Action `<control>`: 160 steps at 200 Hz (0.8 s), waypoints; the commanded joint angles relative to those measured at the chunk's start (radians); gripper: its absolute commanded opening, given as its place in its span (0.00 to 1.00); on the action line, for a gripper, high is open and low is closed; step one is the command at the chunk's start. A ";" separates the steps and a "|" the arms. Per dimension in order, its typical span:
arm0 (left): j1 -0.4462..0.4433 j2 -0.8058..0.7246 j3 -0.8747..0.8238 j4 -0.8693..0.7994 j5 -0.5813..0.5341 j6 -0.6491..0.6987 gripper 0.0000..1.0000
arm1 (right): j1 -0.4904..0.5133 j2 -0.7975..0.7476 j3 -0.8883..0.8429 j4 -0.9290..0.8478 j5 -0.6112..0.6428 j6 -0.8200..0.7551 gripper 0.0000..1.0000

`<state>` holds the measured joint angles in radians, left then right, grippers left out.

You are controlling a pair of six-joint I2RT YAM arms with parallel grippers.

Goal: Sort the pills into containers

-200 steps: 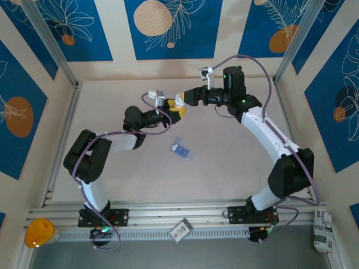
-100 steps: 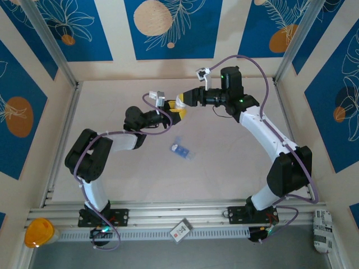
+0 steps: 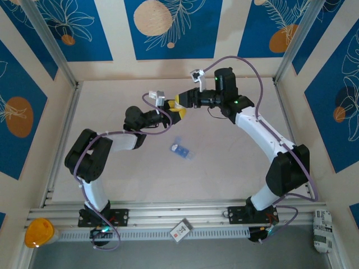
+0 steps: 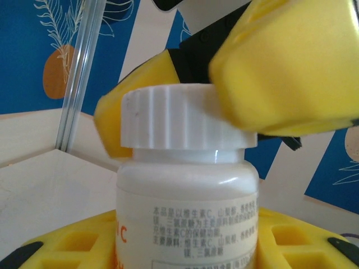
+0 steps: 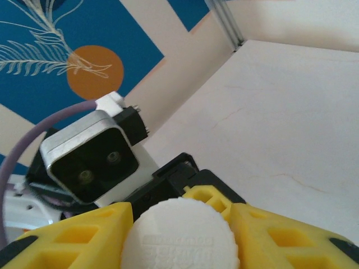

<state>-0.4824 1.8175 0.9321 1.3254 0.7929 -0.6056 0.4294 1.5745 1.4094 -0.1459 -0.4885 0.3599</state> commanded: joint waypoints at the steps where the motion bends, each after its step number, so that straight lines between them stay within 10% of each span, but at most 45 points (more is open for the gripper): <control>1: -0.005 -0.059 0.018 -0.021 -0.067 0.072 0.00 | 0.034 0.027 0.014 -0.031 0.067 0.022 0.45; 160: -0.147 -0.202 -0.017 -0.287 -0.386 0.434 0.00 | 0.127 0.019 -0.076 0.059 0.329 0.122 0.36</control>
<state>-0.5529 1.6833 0.9001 0.9771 0.4309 -0.2806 0.5022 1.5814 1.3701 -0.0601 -0.1864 0.4648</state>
